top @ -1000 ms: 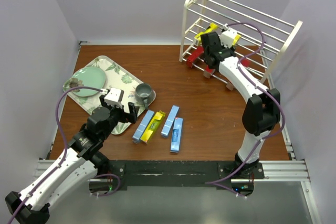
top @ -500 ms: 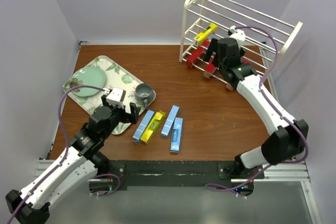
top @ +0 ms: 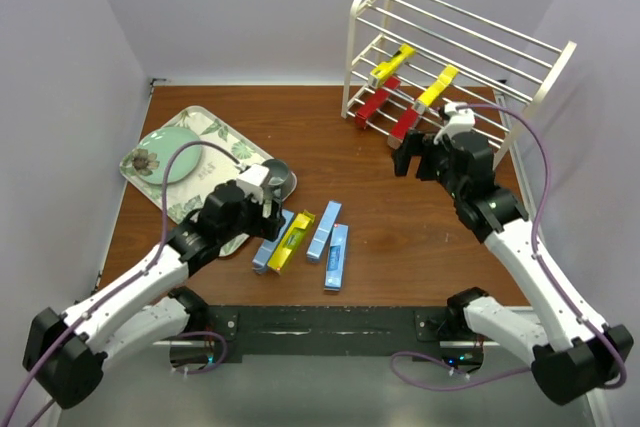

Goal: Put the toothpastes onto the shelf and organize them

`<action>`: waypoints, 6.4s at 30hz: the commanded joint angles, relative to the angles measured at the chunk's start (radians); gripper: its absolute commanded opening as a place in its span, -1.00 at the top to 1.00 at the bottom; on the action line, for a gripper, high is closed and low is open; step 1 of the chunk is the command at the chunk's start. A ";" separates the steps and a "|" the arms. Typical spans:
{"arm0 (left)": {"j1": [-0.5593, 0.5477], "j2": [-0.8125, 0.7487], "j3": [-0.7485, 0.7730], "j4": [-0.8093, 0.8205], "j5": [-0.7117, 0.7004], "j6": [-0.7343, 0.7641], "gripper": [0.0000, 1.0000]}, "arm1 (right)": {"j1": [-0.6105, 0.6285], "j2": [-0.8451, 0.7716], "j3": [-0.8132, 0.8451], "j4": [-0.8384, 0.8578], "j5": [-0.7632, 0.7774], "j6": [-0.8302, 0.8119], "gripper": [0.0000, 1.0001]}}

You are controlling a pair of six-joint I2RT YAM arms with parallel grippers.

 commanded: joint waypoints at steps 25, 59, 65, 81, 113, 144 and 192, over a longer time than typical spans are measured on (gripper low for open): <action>-0.199 0.580 0.350 -0.133 -0.086 -0.130 -0.26 | 0.004 -0.066 -0.138 0.034 -0.091 -0.103 -0.97; -0.209 0.910 0.556 -0.188 -0.201 -0.157 -0.35 | 0.004 0.006 -0.113 0.040 -0.091 -0.162 -0.97; -0.209 0.944 0.574 -0.173 -0.185 -0.166 -0.13 | 0.004 0.003 -0.122 0.038 -0.100 -0.147 -0.97; -0.171 0.729 0.673 -0.230 -0.185 -0.211 0.28 | 0.004 0.009 -0.145 0.104 -0.226 -0.084 -0.97; 0.065 0.586 0.670 0.286 0.166 -0.871 0.24 | 0.480 0.102 -0.162 0.509 0.128 0.197 -0.68; 0.067 0.277 0.518 0.048 -0.425 -0.257 -1.00 | 0.509 0.134 0.130 -0.179 0.459 0.167 0.69; 0.065 -0.172 0.047 0.042 -0.650 -0.048 -1.00 | -0.100 0.480 0.364 0.007 0.765 0.157 0.60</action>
